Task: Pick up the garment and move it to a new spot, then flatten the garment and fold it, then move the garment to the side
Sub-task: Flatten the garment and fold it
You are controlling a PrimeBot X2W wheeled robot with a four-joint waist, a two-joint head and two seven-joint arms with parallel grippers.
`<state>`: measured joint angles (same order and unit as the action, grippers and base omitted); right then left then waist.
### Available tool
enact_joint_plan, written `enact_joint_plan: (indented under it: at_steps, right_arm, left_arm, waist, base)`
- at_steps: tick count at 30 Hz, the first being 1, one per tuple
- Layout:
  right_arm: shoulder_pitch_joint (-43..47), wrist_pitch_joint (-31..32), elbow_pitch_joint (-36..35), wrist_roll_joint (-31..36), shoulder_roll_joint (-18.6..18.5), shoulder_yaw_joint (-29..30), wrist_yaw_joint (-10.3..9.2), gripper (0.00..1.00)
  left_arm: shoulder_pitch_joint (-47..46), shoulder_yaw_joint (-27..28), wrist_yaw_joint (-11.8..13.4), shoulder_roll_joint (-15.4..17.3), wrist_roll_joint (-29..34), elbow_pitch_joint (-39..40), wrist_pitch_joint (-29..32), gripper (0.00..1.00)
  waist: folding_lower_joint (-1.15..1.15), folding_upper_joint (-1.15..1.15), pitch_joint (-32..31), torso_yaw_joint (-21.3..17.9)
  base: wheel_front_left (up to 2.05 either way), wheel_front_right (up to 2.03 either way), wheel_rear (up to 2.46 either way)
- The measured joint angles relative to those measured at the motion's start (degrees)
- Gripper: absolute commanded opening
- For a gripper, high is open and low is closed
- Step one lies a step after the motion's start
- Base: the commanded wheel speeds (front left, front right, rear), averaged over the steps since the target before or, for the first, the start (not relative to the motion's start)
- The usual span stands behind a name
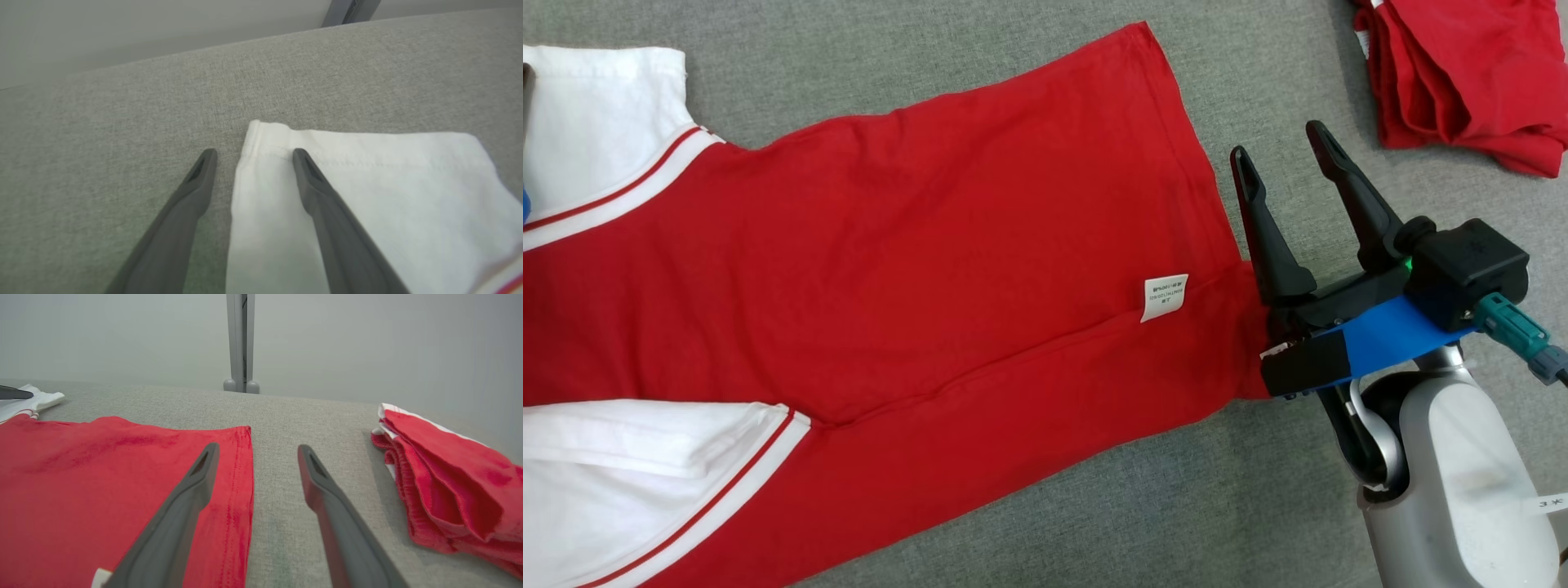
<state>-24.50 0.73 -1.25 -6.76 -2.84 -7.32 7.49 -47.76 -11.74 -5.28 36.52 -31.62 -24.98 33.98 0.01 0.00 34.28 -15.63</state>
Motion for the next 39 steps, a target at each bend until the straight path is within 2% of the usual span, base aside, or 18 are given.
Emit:
enact_joint_plan:
  at_steps: [3, 4, 6, 7, 10, 15, 25, 35, 36, 39]
  right_arm:
    - [0.07, -0.01, -0.22, -0.45, 0.0, -0.23, 0.0, 1.0]
    - [0.06, 0.16, -0.2, -0.45, 0.0, -0.23, 0.0, 1.0]
    - [-0.11, 0.46, -0.01, -0.44, 0.0, -0.29, 0.0, 1.0]
    - [-0.56, 0.76, 0.23, -0.37, 0.0, -0.45, 0.0, 1.0]
    - [-3.11, 2.4, 1.7, 0.49, 0.01, -1.38, 0.0, 1.0]
    - [-9.17, 6.27, 6.41, 1.68, 0.03, -1.98, 0.0, 1.0]
    - [-21.94, 16.33, 22.61, 4.89, -4.48, 0.71, 0.0, 1.0]
    - [-28.41, 23.96, 36.96, 3.42, -4.69, 4.67, 0.0, 1.0]
    - [-28.77, 24.32, 37.9, 3.08, -4.77, 4.57, 0.0, 0.91]
    - [-29.65, 24.9, 40.2, 0.46, -4.76, 4.3, 0.0, 0.49]
  left_arm:
    - [-0.29, -0.46, -0.36, 0.0, -0.47, 0.11, 0.56, 1.0]
    - [-0.32, -0.63, -0.45, -0.02, -0.8, 0.25, 0.59, 0.85]
    - [-0.48, -1.33, -0.79, -0.23, -1.31, 0.59, 0.73, 0.09]
    - [-0.53, -1.69, -0.91, -0.46, -1.69, 0.83, 0.74, 0.0]
    - [-0.62, -2.69, -1.27, -1.16, -1.94, 1.63, 0.07, 0.0]
    - [-2.01, -3.2, -1.37, -2.11, -1.1, 1.9, -4.95, 0.0]
    - [-2.56, -7.61, -1.85, -4.41, -2.07, 6.1, -11.07, 0.0]
    - [-1.37, -13.69, -2.14, -5.69, -4.32, 12.15, -14.3, 0.0]
    - [-1.33, -14.14, -2.14, -5.72, -4.63, 12.4, -14.54, 0.0]
    - [-1.33, -15.12, -2.14, -5.9, -5.27, 12.78, -15.4, 0.0]
  waist:
    - [0.0, 0.0, 0.14, 0.05]
    - [0.0, 0.0, 0.18, 0.09]
    - [0.0, 0.0, 0.21, 0.22]
    - [-0.01, 0.0, 0.22, 0.32]
    - [0.0, 0.0, 0.16, 0.74]
    - [-0.01, 0.0, -0.58, 2.27]
    - [-0.01, 0.0, -2.94, 8.54]
    - [-0.01, 0.0, -3.62, 13.38]
    - [-0.01, 0.0, -3.73, 13.63]
    - [-0.01, 0.0, -4.12, 14.34]
  base:
    - [0.0, 0.0, 0.0]
    - [0.0, 0.0, 0.0]
    - [0.0, 0.0, 0.0]
    - [0.0, 0.0, 0.0]
    - [0.0, 0.0, 0.0]
    - [0.0, 0.0, 0.0]
    - [0.0, 0.0, 0.0]
    - [0.0, 0.0, 0.0]
    - [0.0, 0.0, 0.0]
    - [0.0, 0.0, 0.0]
